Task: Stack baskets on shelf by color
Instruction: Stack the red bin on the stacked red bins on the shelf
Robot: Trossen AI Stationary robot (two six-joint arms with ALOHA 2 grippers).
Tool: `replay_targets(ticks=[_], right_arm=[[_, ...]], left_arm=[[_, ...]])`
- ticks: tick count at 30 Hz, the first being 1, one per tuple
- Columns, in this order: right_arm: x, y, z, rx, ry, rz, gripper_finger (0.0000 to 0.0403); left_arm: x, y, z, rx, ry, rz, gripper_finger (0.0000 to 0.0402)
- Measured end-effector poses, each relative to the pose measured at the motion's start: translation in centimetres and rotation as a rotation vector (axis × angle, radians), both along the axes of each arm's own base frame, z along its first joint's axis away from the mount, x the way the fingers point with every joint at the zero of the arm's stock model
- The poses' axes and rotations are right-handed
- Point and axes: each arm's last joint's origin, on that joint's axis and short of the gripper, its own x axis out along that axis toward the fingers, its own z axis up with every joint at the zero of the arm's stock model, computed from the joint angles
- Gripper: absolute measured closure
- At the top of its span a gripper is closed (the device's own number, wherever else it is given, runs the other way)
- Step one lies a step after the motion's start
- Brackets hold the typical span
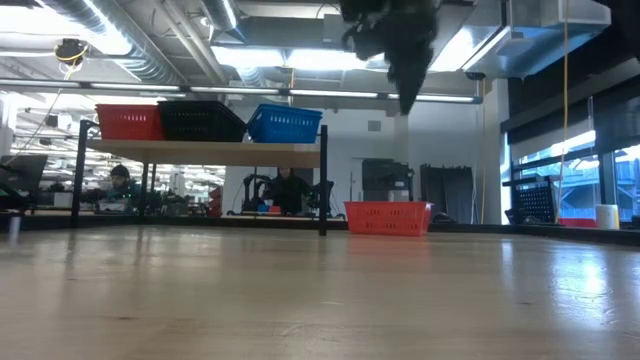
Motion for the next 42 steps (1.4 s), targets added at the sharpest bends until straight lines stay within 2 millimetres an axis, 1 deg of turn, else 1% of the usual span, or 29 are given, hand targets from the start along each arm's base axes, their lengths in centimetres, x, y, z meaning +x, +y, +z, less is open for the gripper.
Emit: replay_targets(ticks=[2, 5, 12, 15, 22, 26, 33, 37, 42], right_arm=[[0.4, -1.3, -1.4, -0.009, -0.043, -0.060, 0.0283], [0.4, -3.2, -3.0, -0.012, -0.077, -0.154, 0.0283], [-1.6, -7.5, -6.1, 0.009, -0.045, -0.419, 0.0283], [-2.1, -8.4, -7.4, 0.007, -0.044, -0.438, 0.0283], [-2.7, -8.5, -10.2, 0.008, -0.022, -0.398, 0.0283], [-2.7, -8.4, -11.4, -0.001, -0.044, -0.376, 0.0283], [-2.7, -8.5, -12.6, -0.019, -0.078, -0.327, 0.0283], [-2.9, -8.4, -13.1, -0.038, -0.062, -0.321, 0.0283], [-2.8, -8.6, -13.1, -0.060, -0.072, -0.298, 0.0283]], left_arm=[[-0.3, -0.4, 0.0, -0.003, -0.007, 0.031, 0.0343], [-0.7, -0.9, 0.0, -0.003, -0.018, 0.065, 0.0343], [-0.9, -1.1, 0.0, 0.003, -0.032, 0.081, 0.0343], [-0.8, -1.0, 0.1, 0.020, -0.049, 0.091, 0.0343], [-0.8, -1.0, 0.1, 0.034, -0.064, 0.098, 0.0343], [-0.6, -0.8, 0.1, 0.105, -0.133, 0.130, 0.0343], [-0.3, -0.3, 0.4, 0.276, -0.274, 0.146, 0.0343], [-0.2, 0.0, 0.6, 0.380, -0.338, 0.129, 0.0343], [-0.1, 0.0, 0.6, 0.418, -0.362, 0.125, 0.0343]])
